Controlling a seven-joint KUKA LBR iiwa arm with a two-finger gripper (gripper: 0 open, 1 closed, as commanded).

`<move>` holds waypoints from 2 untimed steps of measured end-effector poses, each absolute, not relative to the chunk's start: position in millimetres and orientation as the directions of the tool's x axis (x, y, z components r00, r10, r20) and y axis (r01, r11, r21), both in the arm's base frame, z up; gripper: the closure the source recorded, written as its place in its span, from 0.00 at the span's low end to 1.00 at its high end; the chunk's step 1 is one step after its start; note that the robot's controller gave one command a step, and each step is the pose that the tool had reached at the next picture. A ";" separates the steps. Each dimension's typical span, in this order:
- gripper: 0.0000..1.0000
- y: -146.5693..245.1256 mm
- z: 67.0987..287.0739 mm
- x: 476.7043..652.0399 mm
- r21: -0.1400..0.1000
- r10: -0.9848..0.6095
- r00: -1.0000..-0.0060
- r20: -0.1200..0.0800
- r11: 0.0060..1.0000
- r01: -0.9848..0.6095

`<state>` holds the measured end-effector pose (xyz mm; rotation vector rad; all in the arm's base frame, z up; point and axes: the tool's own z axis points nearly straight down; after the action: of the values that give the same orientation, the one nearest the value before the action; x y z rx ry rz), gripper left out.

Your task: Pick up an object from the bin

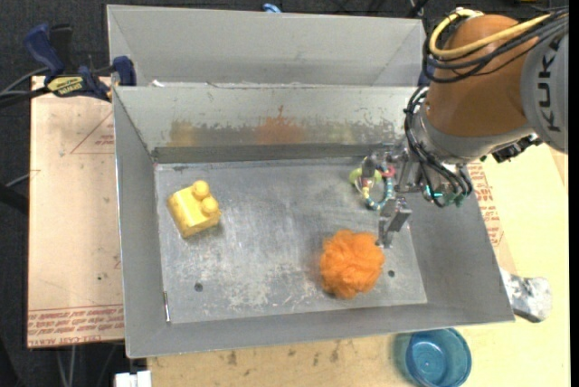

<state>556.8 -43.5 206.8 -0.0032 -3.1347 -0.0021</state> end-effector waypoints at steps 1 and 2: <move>0.00 -43.4 211.0 558.4 0.001 0.001 -1.000 -0.001 1.000 0.001; 1.00 -23.9 85.0 540.5 -0.009 -0.230 -0.973 -0.024 0.973 -0.230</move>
Offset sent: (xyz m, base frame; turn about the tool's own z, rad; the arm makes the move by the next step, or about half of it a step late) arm -0.0246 0.0218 -0.1297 -0.2376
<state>540.5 -23.9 85.0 0.3664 -3.1451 0.0099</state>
